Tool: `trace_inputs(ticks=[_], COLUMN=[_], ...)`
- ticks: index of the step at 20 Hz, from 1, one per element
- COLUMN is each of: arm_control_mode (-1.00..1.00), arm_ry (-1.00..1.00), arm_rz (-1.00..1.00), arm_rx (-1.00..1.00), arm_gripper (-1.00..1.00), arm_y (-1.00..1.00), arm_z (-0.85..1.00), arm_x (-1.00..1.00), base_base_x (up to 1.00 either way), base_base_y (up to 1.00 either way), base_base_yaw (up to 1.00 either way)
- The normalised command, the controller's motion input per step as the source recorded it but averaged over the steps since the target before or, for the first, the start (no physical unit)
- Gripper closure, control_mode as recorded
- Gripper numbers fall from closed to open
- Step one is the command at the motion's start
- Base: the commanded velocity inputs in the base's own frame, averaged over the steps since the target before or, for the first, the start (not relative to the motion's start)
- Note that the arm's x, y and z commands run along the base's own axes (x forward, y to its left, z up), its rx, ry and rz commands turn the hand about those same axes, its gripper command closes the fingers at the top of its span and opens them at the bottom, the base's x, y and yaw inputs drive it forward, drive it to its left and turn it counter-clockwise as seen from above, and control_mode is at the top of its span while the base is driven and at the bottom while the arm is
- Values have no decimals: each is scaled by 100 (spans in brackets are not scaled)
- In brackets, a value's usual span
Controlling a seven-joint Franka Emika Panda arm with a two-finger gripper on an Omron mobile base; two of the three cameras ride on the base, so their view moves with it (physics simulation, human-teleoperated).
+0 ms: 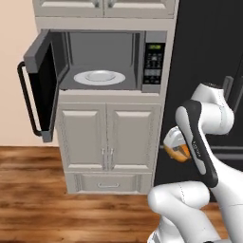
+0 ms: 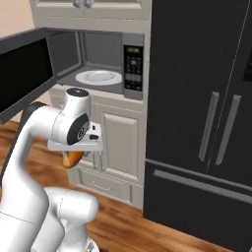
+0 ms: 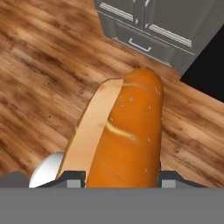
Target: Pick the hotdog bun from the counter and place it in the microwave. Then turn on the microwave.
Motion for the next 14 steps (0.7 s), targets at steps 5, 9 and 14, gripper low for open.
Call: trace_inputs(ticks=[5, 9, 14], arm_control_mode=[100, 100, 100], arm_ry=[0, 0, 0], arm_rz=[0, 0, 0], arm_rx=[0, 0, 0], arm_gripper=[100, 100, 100], arm_y=[0, 0, 0], arm_z=[0, 0, 0], arm_x=[0, 0, 0], base_base_x=[31, 30, 29], base_base_y=[44, 47, 44], base_base_yaw=[-26, -21, -13])
